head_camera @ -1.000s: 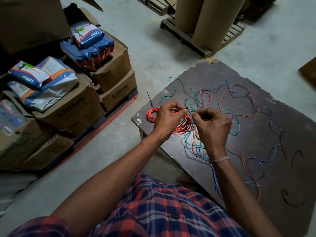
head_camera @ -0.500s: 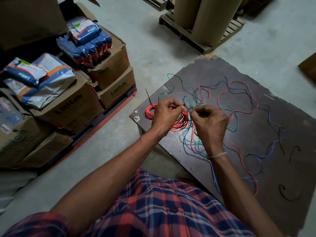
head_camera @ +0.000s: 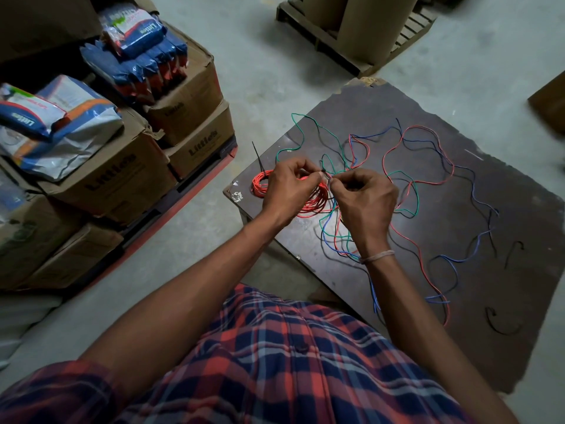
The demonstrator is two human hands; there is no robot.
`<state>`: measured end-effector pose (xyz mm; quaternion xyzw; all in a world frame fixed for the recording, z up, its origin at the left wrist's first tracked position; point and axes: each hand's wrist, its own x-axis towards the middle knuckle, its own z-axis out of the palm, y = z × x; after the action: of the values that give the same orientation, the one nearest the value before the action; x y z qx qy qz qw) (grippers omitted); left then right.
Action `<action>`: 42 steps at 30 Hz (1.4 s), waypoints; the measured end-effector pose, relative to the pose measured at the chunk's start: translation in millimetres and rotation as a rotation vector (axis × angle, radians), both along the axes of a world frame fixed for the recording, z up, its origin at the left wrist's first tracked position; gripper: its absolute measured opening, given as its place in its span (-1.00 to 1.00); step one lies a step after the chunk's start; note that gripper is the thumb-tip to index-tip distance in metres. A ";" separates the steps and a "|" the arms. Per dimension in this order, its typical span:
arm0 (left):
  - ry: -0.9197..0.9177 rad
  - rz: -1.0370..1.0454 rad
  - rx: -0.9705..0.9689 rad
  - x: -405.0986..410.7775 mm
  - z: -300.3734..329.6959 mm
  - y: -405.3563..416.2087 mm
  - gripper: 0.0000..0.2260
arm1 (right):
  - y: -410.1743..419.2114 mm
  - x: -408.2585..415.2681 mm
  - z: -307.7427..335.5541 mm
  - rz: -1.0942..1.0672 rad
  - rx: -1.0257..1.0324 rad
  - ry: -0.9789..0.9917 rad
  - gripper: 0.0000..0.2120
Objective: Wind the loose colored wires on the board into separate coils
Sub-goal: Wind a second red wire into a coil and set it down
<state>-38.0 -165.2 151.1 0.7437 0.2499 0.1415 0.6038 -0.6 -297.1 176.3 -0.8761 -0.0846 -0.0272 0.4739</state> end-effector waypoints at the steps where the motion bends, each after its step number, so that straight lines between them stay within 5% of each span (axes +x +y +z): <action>1: -0.001 -0.010 0.026 -0.4 0.1 -0.1 -0.95 | 0.1 0.0 0.1 -0.003 -0.004 -0.003 -0.89; 21: -0.033 -0.253 0.381 -1.5 -0.1 4.3 -0.96 | -9.6 5.0 -10.2 0.064 0.047 0.017 -0.93; 28: -0.038 -0.244 0.343 -1.3 -0.4 8.7 -0.96 | -16.4 20.1 -13.2 0.085 0.210 0.263 -0.79; 36: -0.041 -0.270 0.308 -7.9 -2.9 11.2 -0.96 | -9.4 46.9 -12.6 0.243 0.303 0.710 -0.87; 42: -0.002 -0.328 0.188 -20.8 -13.9 15.3 -0.98 | 0.4 50.2 -33.2 0.168 0.345 0.537 -0.75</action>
<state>-58.8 -150.0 137.2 0.8275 0.1104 0.0644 0.5467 49.6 -296.7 143.1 -0.7488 -0.0229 0.2302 0.6211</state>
